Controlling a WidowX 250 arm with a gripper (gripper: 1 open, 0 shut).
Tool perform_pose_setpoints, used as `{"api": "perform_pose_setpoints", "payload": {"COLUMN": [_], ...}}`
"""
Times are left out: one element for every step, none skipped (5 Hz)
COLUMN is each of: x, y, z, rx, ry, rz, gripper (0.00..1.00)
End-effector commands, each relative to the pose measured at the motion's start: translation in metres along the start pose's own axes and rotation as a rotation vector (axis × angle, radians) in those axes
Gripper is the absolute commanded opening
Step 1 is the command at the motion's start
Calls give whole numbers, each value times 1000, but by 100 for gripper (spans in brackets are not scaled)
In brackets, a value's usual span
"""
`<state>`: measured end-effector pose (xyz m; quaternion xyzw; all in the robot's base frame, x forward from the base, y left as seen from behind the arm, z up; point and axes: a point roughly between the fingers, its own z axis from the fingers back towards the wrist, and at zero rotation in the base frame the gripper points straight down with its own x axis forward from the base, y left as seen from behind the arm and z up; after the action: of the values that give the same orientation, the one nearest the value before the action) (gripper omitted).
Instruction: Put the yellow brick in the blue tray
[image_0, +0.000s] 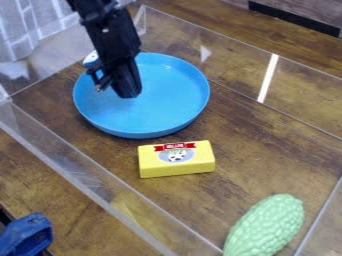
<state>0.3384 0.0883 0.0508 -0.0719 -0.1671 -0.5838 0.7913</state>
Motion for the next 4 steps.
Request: {"api": "perform_pose_setpoints", "payload": {"x": [5, 6, 15, 23], "y": [17, 20, 19, 20], "z": [16, 16, 13, 12], "rx": [27, 5, -9, -21], "ry": [14, 17, 20, 29], "rz": [-75, -126, -149, -172], "gripper": [0, 100, 0, 100]}}
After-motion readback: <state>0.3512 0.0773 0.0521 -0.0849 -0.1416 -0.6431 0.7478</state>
